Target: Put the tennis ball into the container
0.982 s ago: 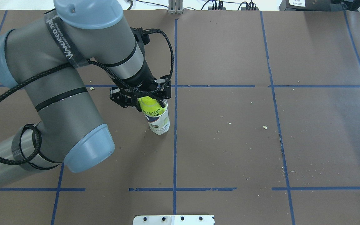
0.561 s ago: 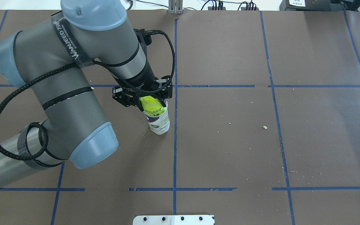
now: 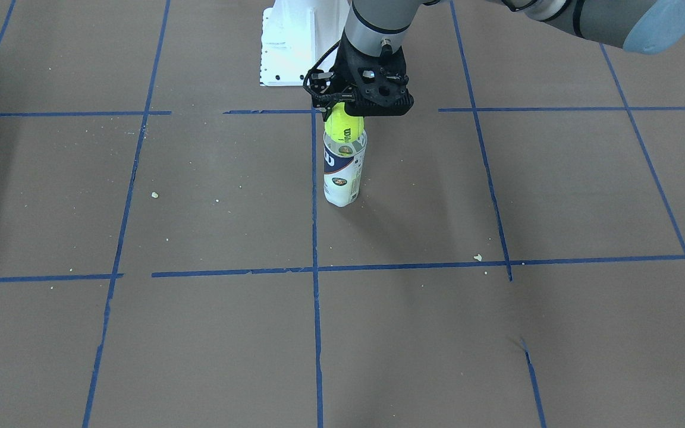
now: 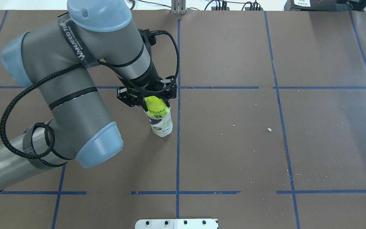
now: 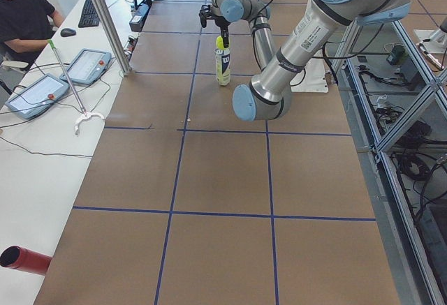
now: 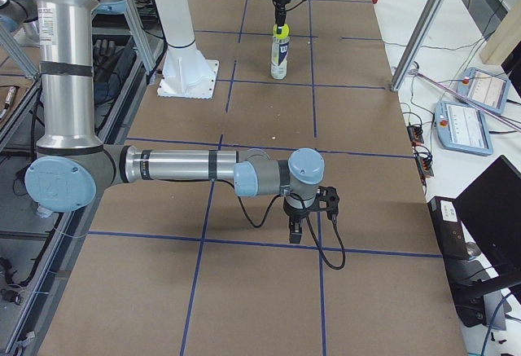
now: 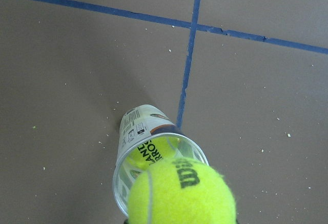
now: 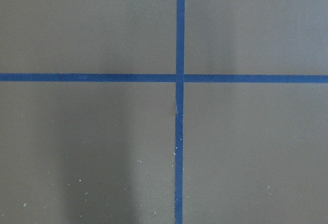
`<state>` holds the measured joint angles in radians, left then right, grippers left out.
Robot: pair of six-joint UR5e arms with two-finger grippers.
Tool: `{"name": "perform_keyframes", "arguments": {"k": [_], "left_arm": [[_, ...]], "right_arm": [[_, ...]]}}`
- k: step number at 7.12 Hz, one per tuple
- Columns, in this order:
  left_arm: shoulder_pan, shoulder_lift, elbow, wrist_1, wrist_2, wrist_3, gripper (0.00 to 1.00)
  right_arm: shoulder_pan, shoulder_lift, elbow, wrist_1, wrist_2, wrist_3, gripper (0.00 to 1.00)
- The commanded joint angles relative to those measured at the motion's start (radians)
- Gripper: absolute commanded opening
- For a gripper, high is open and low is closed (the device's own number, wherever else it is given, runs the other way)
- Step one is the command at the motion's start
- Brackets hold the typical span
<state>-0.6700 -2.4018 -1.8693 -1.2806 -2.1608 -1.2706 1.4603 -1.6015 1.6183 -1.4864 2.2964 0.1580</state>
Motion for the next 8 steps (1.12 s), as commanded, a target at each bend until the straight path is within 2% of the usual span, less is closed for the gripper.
{"name": "perform_keyframes", "arguments": {"k": [1, 4, 6, 7, 8], "left_arm": [[-0.005, 0.018, -0.019, 0.001, -0.001, 0.019, 1.00], [-0.006, 0.019, -0.046, 0.007, -0.002, 0.019, 1.00], [-0.025, 0.082, -0.123, 0.000, -0.001, 0.022, 1.00], [-0.029, 0.117, -0.138, -0.009, -0.001, 0.092, 1.00], [-0.090, 0.133, -0.139, -0.006, -0.002, 0.179, 1.00]], "right_arm": [[0.000, 0.000, 0.000, 0.000, 0.000, 0.000, 1.00], [0.000, 0.000, 0.000, 0.000, 0.000, 0.000, 1.00], [0.000, 0.000, 0.000, 0.000, 0.000, 0.000, 1.00], [0.000, 0.000, 0.000, 0.000, 0.000, 0.000, 1.00], [0.000, 0.000, 0.000, 0.000, 0.000, 0.000, 1.00]]}}
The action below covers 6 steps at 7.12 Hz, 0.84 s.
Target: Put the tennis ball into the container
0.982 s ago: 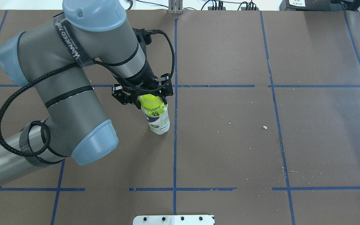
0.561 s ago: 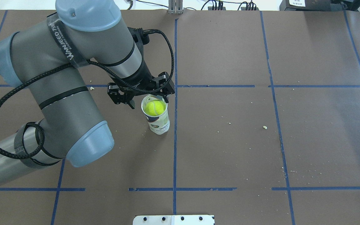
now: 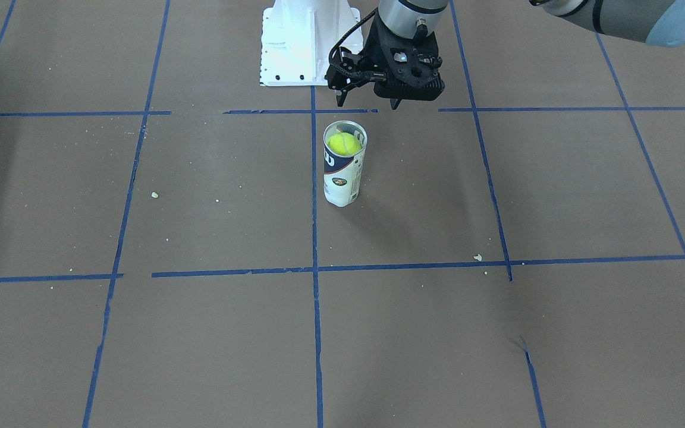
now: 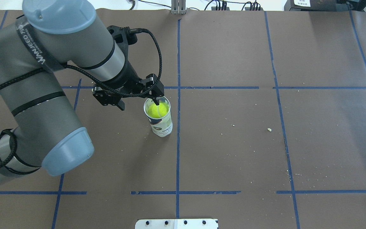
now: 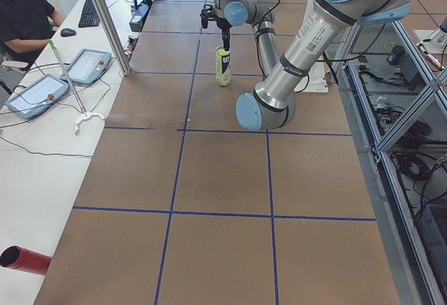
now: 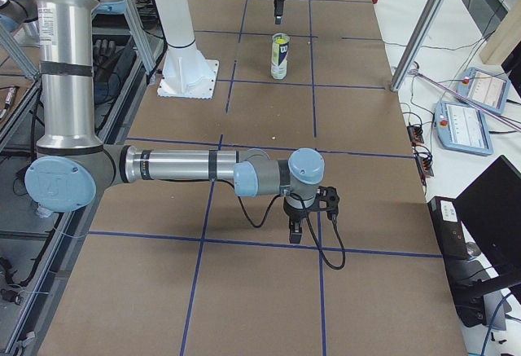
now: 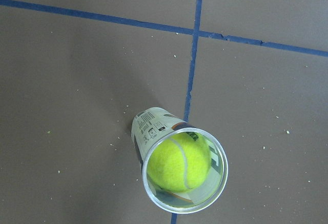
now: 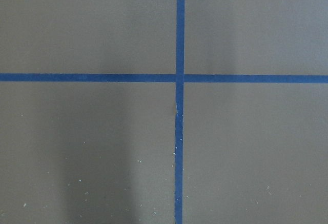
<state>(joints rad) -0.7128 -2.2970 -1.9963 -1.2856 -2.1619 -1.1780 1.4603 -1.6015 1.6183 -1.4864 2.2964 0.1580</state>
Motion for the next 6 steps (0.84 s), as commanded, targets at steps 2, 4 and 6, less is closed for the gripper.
{"name": "perform_keyframes", "arguments": {"k": [2, 4, 6], "left_arm": [[-0.184, 0.134, -0.038, -0.001, -0.004, 0.215, 1.00], [-0.297, 0.277, -0.029, -0.006, -0.013, 0.428, 1.00], [-0.466, 0.405, 0.069, -0.044, -0.015, 0.741, 1.00]], "right_arm": [[0.000, 0.000, 0.000, 0.000, 0.000, 0.000, 1.00], [0.000, 0.000, 0.000, 0.000, 0.000, 0.000, 1.00], [0.000, 0.000, 0.000, 0.000, 0.000, 0.000, 1.00]]}}
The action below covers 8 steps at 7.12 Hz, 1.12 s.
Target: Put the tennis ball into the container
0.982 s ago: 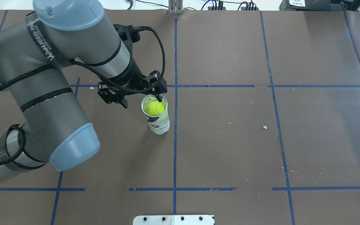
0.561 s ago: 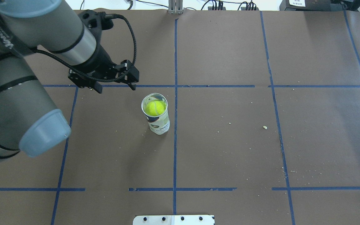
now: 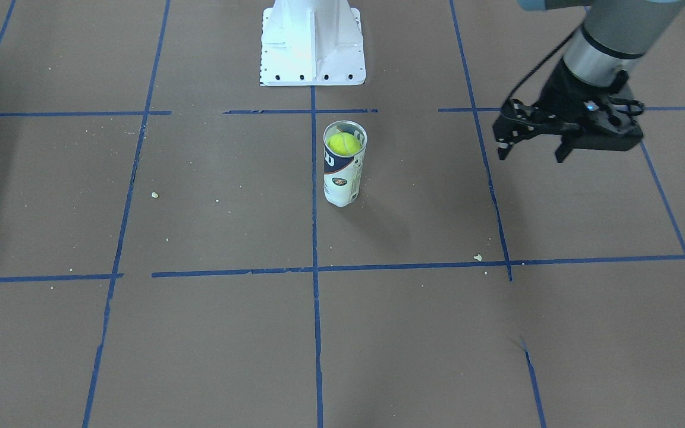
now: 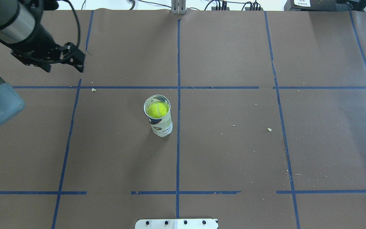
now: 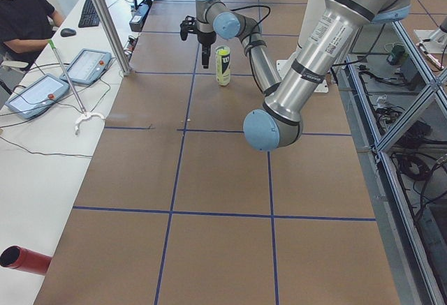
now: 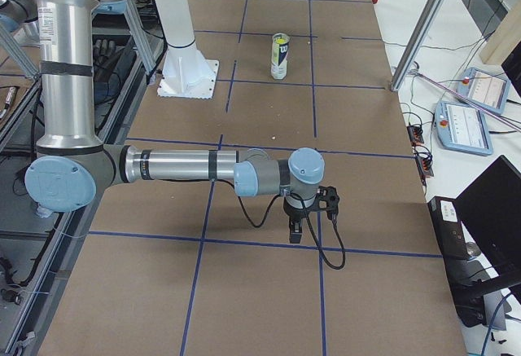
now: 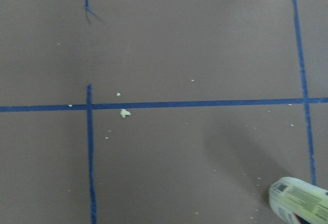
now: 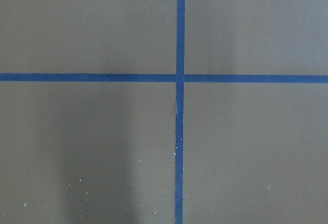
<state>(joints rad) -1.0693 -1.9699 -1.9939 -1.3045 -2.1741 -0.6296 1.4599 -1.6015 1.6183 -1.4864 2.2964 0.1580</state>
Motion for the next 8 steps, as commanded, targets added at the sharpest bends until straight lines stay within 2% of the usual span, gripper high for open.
{"name": "perform_keyframes", "arguments": {"k": [1, 4, 5, 6, 8], "left_arm": [[-0.182, 0.118, 0.146, -0.086, -0.003, 0.308, 1.00], [-0.341, 0.270, 0.387, -0.417, -0.007, 0.430, 1.00], [-0.372, 0.270, 0.473, -0.436, -0.068, 0.498, 1.00], [-0.394, 0.272, 0.503, -0.435, -0.081, 0.561, 1.00], [-0.441, 0.327, 0.501, -0.431, -0.088, 0.576, 1.00]], "right_arm": [[0.000, 0.000, 0.000, 0.000, 0.000, 0.000, 1.00], [0.000, 0.000, 0.000, 0.000, 0.000, 0.000, 1.00], [0.000, 0.000, 0.000, 0.000, 0.000, 0.000, 1.00], [0.000, 0.000, 0.000, 0.000, 0.000, 0.000, 1.00], [0.000, 0.000, 0.000, 0.000, 0.000, 0.000, 1.00]]}}
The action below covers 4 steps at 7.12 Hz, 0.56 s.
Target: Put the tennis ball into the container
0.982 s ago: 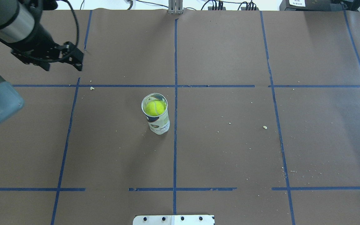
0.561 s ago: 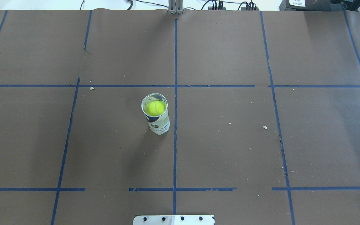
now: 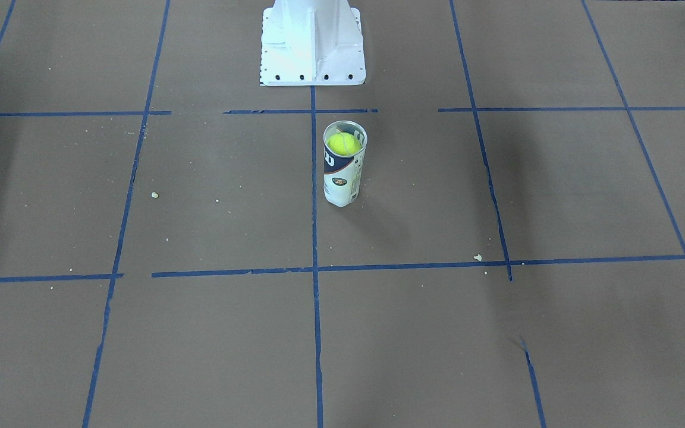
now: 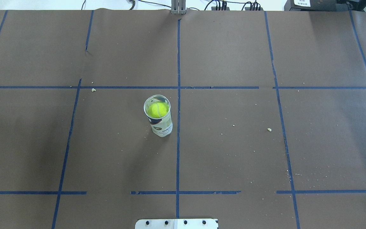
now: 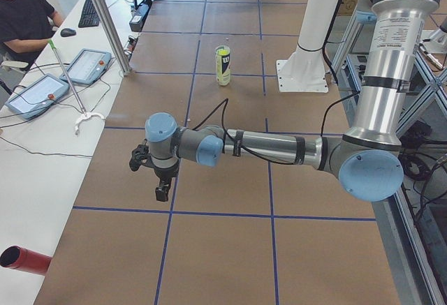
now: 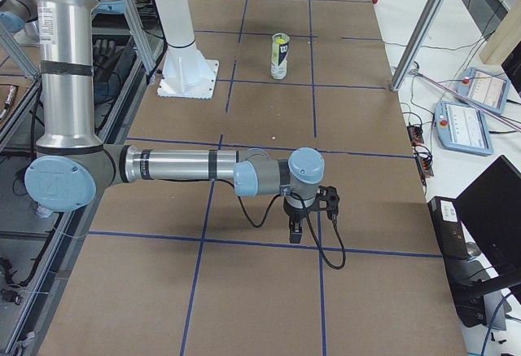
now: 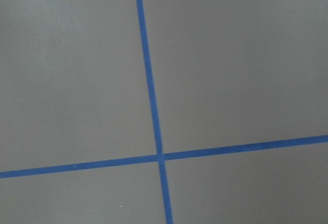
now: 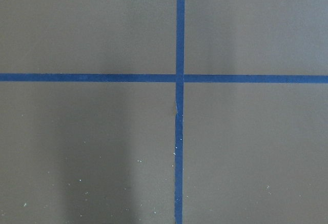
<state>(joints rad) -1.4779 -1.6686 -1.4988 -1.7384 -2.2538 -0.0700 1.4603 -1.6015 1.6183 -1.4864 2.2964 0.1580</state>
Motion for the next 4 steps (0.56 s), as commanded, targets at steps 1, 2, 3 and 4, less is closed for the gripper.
{"name": "perform_keyframes", "arguments": {"k": [1, 2, 3, 4], "left_arm": [[-0.041, 0.029, 0.005, 0.038, -0.073, 0.015, 1.00], [-0.042, 0.027, -0.001, 0.121, -0.088, 0.015, 1.00], [-0.042, 0.026, -0.004, 0.161, -0.090, 0.015, 1.00], [-0.042, 0.027, -0.001, 0.163, -0.090, 0.015, 1.00]], "right_arm": [[0.000, 0.000, 0.000, 0.000, 0.000, 0.000, 1.00], [0.000, 0.000, 0.000, 0.000, 0.000, 0.000, 1.00], [0.000, 0.000, 0.000, 0.000, 0.000, 0.000, 1.00], [0.000, 0.000, 0.000, 0.000, 0.000, 0.000, 1.00]]}}
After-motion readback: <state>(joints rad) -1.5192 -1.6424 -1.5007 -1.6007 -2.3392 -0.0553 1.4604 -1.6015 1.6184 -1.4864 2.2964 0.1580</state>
